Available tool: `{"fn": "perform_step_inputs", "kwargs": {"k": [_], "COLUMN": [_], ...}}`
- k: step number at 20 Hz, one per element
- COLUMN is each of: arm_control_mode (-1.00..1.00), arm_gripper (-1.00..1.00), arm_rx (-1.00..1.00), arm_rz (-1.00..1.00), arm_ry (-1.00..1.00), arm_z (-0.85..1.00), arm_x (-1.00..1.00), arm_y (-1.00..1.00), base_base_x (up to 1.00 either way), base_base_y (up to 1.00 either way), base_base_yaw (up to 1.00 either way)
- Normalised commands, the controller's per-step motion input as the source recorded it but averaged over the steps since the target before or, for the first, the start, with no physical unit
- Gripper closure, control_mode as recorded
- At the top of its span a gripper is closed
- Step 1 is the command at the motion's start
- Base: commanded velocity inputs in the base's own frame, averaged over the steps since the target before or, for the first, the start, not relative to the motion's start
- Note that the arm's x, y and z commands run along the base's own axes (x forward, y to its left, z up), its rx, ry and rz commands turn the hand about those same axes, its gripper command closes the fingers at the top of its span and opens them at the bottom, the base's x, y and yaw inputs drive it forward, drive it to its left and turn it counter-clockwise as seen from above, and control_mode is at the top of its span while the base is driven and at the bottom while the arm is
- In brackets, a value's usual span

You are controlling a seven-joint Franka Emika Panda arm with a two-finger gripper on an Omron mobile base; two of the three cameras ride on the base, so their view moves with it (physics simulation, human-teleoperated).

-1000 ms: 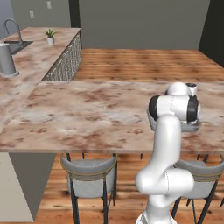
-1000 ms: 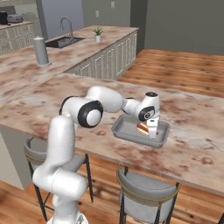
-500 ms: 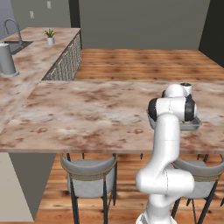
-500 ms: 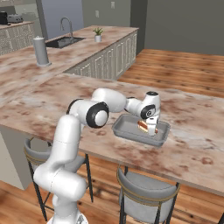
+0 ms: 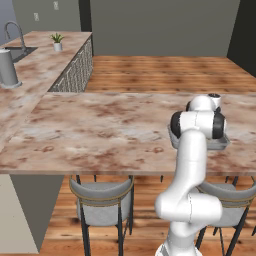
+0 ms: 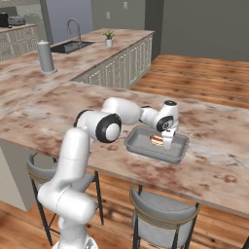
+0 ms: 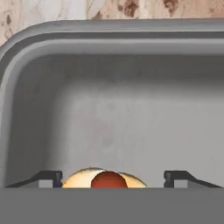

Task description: Place the cold items (eggplant and orange) from the fridge in one tupperware on the dining counter. Place the warm items (hot dog and kebab skewer) in the stove area in another tupperware.

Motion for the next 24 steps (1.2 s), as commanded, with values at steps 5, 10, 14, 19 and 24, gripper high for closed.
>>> {"fn": "perform_step_inputs", "kwargs": {"k": [5,10,14,19,24], "arm_control_mode": [-1.0,-1.0,-1.0,-1.0,-1.0], "arm_gripper": [-1.0,-1.0,-1.0,-1.0,-1.0], "arm_rx": [-0.01,0.02,0.02,0.0,-0.02], "arm_rz": [0.0,0.07,0.11,0.31,0.48], "arm_ry": [0.0,-0.12,-0.11,-0.04,0.0], "arm_z": [0.1,0.97,1.0,1.0,0.76], "arm_x": [-0.06,-0.6,-0.51,-0.37,0.0], "arm_y": [0.02,0.0,0.07,0.64,1.0], "base_base_x": [0.0,0.0,0.0,0.0,0.0], "base_base_y": [0.0,0.0,0.0,0.0,0.0], "base_base_yaw": [0.0,0.0,0.0,0.0,0.0]}}
